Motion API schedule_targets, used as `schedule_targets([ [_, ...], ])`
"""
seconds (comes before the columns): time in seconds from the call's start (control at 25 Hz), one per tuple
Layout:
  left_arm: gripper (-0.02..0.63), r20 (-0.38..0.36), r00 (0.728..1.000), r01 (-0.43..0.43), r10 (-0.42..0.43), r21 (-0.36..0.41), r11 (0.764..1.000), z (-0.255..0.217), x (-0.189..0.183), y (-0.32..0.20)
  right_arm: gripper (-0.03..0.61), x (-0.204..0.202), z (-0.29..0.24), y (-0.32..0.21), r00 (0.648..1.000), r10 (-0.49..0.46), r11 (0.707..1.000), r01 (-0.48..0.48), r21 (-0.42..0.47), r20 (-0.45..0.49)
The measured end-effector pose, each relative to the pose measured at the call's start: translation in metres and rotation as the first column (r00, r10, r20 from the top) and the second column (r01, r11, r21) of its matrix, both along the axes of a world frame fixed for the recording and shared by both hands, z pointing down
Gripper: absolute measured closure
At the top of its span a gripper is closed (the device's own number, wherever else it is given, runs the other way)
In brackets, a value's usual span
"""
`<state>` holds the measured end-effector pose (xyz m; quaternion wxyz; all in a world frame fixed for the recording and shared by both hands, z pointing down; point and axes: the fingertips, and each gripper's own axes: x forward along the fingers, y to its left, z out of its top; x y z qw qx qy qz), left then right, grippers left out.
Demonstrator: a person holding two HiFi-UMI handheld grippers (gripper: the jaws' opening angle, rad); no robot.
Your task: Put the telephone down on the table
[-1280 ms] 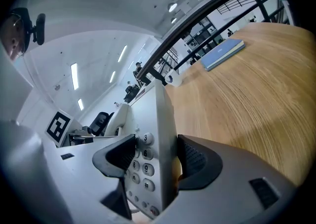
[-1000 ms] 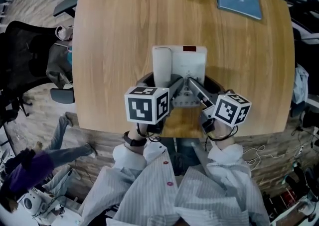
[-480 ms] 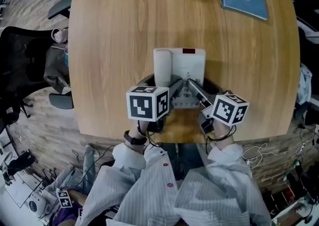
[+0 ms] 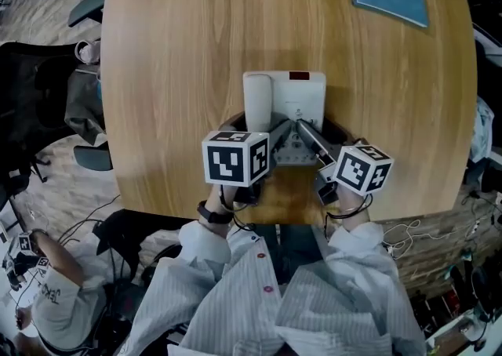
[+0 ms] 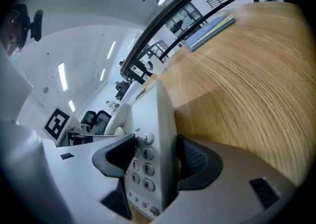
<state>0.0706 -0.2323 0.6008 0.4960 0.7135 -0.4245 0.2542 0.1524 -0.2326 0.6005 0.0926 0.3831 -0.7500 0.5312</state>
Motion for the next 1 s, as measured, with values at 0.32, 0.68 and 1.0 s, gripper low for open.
schedule_targets([
  [0.32, 0.221, -0.019, 1.0, -0.005, 0.005, 0.01, 1.0, 0.0066, 0.0014, -0.0016, 0.311, 0.0008, 0.0046, -0.0018, 1.0, -0.005, 1.0, 0.005, 0.02, -0.022],
  [0.68, 0.221, -0.043, 0.999, -0.009, 0.011, 0.056, 0.998, 0.0076, 0.0003, -0.0013, 0.31, 0.0017, 0.0056, -0.0015, 1.0, -0.007, 1.0, 0.007, 0.017, -0.015],
  [1.0, 0.221, -0.025, 0.999, -0.044, 0.046, 0.085, 0.995, 0.0033, -0.0019, -0.0045, 0.31, 0.0036, 0.0042, -0.0005, 1.0, 0.022, 1.0, -0.022, 0.007, -0.005],
])
